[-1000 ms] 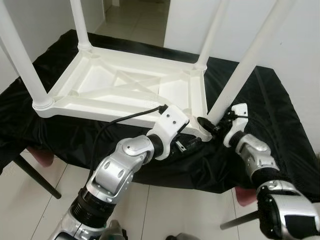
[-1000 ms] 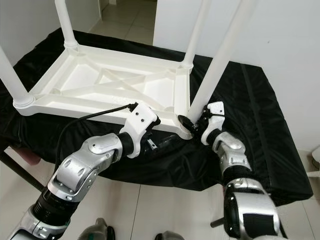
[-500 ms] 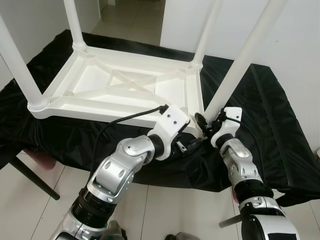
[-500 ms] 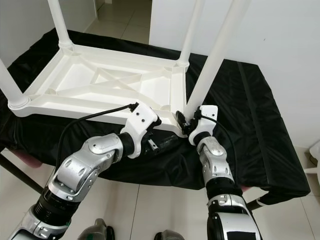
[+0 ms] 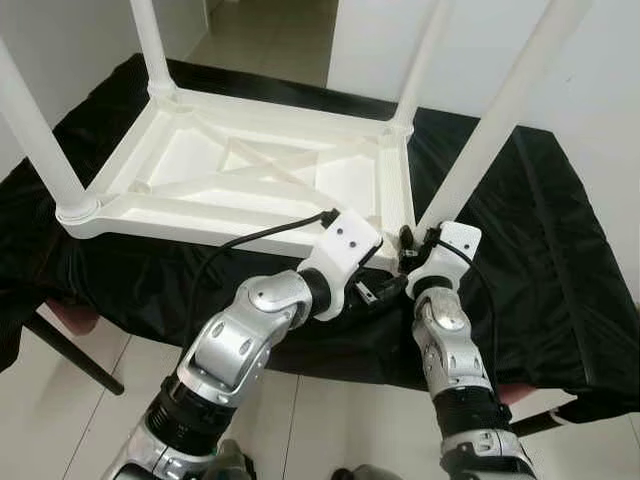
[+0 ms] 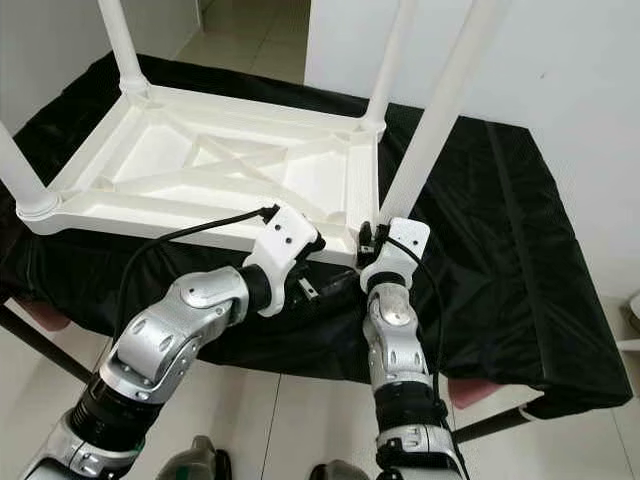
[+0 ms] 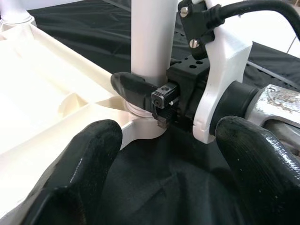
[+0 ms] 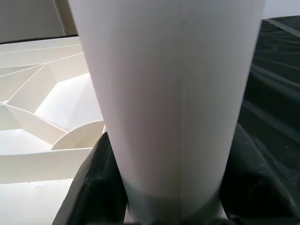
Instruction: Building children table
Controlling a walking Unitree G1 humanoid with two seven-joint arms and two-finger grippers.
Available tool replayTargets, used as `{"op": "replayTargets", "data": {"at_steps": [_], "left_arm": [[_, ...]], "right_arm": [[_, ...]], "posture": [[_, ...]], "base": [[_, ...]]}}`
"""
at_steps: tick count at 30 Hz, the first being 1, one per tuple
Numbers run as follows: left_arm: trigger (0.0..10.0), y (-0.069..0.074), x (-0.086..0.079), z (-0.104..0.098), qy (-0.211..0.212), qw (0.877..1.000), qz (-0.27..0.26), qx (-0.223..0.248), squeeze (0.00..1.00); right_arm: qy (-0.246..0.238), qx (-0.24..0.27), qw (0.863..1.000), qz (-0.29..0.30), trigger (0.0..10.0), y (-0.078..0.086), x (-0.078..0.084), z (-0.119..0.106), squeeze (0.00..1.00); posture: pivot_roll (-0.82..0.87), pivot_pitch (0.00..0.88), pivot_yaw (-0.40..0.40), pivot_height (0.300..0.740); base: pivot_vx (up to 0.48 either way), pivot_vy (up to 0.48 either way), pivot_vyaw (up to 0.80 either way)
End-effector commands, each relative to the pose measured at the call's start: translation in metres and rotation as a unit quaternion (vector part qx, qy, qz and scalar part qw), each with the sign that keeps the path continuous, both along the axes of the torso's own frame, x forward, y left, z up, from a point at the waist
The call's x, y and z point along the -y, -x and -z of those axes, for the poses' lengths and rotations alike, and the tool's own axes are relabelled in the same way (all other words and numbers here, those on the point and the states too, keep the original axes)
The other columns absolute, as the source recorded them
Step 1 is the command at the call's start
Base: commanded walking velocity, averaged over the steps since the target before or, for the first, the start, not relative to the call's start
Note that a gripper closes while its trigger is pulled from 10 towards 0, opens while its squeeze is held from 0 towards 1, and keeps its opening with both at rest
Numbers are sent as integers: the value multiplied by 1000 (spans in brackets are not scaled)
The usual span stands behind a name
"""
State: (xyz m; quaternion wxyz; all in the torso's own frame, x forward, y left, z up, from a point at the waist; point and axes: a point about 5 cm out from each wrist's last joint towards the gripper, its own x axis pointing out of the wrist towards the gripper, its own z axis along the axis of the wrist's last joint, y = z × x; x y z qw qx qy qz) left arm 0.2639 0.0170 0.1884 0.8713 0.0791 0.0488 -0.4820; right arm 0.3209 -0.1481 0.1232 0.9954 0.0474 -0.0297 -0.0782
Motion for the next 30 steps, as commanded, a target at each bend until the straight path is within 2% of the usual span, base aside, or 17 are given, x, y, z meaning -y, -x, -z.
{"op": "replayTargets", "data": {"at_steps": [1, 3, 4, 5, 6, 9, 10, 17, 18, 22, 29, 30], "left_arm": [[10000, 0, 4, 1, 0, 1000, 3, -5, 0], [10000, 0, 4, 1, 1, 1000, 3, -5, 0], [10000, 0, 4, 1, 0, 1000, 5, -5, 0], [10000, 0, 4, 1, 0, 1000, 5, -5, 0], [10000, 0, 4, 2, 0, 1000, 6, -5, 0], [10000, 0, 1, 1, -1, 1000, 6, -4, 0], [10000, -1, 0, 2, -3, 1000, 3, -3, 0], [10000, -3, 1, 1, -2, 1000, -3, 0, 0], [10000, -4, 2, -1, 0, 1000, -4, 4, 0], [10000, -5, 1, -1, -2, 1000, -6, 5, 0], [10000, -5, -2, -1, -2, 1000, -13, 2, 0], [10000, -5, -2, -1, -2, 1000, -13, 2, 0]], "right_arm": [[-2, -23, 1000, 22, 0, 5, 9, 9, 0], [0, -20, 1000, 23, 0, 5, 10, 8, 0], [1, -20, 999, 28, 627, 6, 11, 7, 0], [1, -20, 999, 28, 627, 6, 11, 7, 0], [3, -21, 999, 33, 10000, 6, 13, 7, 0], [9, -21, 999, 36, 10000, 6, 17, 5, 0], [8, -20, 999, 33, 10000, 5, 19, 4, 1000], [8, -15, 1000, 1, 10000, 0, 24, 0, 1000], [8, -15, 1000, -19, 10000, -4, 32, 0, 1000], [13, -18, 999, -36, 10000, -6, 37, 0, 1000], [30, -36, 994, -101, 10000, -13, 50, 3, 1000], [36, -37, 991, -120, 10000, -14, 53, 2, 0]], "posture": [[64, 35, -56, 740], [64, 35, -56, 740], [62, 34, -55, 740], [62, 34, -55, 740], [62, 34, -58, 740], [60, 32, -65, 740], [56, 29, -70, 740], [66, 28, -74, 740], [75, 27, -78, 740], [75, 30, -80, 740], [79, 32, -82, 740], [79, 34, -82, 740]], "base": [[0, 0, 0], [0, 0, 0], [0, 0, 0], [0, 0, 0], [0, 0, 0], [0, 0, 0], [0, 0, 0], [0, 0, 0], [0, 0, 0], [0, 0, 0], [0, 0, 0], [0, 0, 0]]}}
